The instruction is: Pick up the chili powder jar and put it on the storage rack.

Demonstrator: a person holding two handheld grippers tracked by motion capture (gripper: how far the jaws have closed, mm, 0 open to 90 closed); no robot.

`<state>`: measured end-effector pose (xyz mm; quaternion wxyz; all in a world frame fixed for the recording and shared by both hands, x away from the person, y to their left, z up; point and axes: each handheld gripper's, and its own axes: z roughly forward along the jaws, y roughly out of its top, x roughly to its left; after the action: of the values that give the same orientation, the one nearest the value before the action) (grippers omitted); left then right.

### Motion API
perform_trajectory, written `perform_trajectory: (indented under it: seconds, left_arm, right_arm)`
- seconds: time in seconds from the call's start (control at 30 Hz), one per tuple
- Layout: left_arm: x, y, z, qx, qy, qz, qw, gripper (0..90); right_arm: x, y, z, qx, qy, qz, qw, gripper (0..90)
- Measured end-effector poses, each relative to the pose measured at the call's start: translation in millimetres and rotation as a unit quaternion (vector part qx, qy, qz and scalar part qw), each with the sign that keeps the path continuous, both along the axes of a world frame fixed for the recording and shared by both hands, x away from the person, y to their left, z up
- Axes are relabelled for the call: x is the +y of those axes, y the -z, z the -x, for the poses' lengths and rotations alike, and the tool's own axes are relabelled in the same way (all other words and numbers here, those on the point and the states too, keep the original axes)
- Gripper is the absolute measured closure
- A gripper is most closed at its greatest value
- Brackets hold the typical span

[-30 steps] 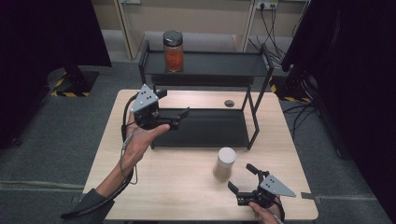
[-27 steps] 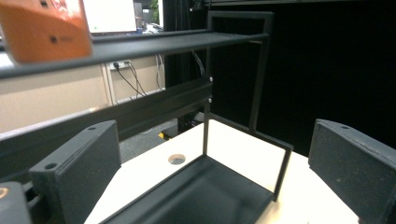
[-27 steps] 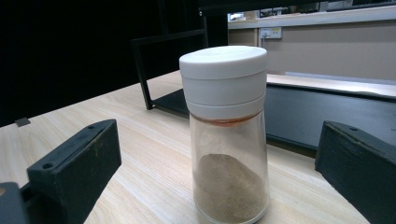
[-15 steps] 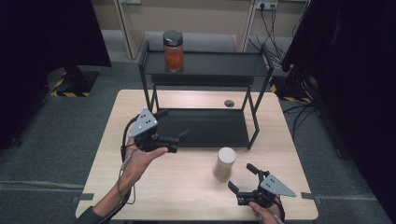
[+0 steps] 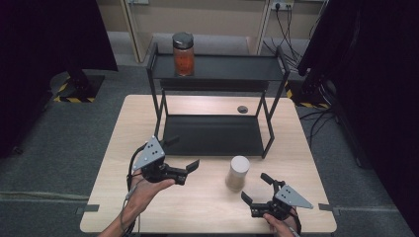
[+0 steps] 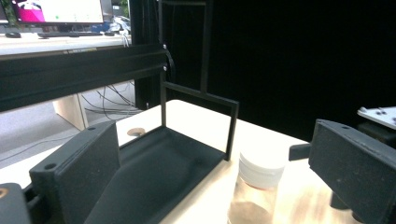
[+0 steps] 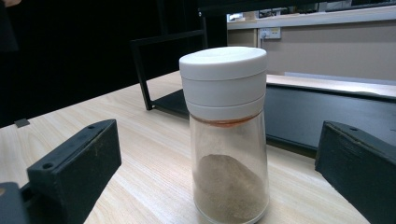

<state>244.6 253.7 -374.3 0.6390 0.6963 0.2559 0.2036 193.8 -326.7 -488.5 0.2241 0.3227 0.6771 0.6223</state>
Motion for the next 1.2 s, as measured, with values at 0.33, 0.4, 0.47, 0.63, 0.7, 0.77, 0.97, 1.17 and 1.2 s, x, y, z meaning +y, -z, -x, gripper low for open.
perform_trajectory:
  seconds: [0.33,0.4,0.47,0.63,0.7,0.77,0.97,1.17,1.2]
  left_arm:
    - [7.6,21.9,17.6,-0.002,0.009,0.005,0.9999,1.7]
    - [8.8,26.5,20.9,-0.003,0.01,0.005,0.9999,1.7]
    - [10.2,32.0,24.2,0.001,0.01,0.013,0.9999,1.7]
    - [11.8,41.7,32.6,-0.002,0.011,0.015,0.9998,1.7]
    - [12.1,44.7,35.2,-0.003,0.013,0.016,0.9998,1.7]
    - [11.9,47.4,37.9,-0.007,0.014,0.012,0.9998,1.7]
    - [12.7,61.1,44.3,-0.006,0.013,0.012,0.9998,1.8]
    - [14.6,75.9,49.3,-0.009,0.014,0.011,0.9998,1.7]
    - [15.1,78.5,49.7,-0.009,0.016,0.01,0.9998,1.7]
  right_arm:
    - [-0.4,0.1,0.6,-0.001,0.002,-0.001,1.0,0.6]
    - [-0.1,0.0,0.6,0.0,0.002,0.0,1.0,0.6]
    - [0.3,-0.1,0.6,-0.001,0.002,0.001,1.0,0.6]
    - [0.4,0.3,0.3,0.0,0.002,0.0,1.0,0.6]
    - [0.8,0.3,0.2,-0.001,0.002,0.001,1.0,0.6]
    - [1.1,0.0,0.0,-0.002,0.0,0.003,1.0,0.6]
    - [0.3,-0.2,0.6,-0.003,0.002,0.002,1.0,0.6]
    - [0.3,0.0,0.8,-0.005,0.002,0.001,1.0,0.6]
    - [0.5,0.0,0.8,-0.005,0.003,0.001,1.0,0.6]
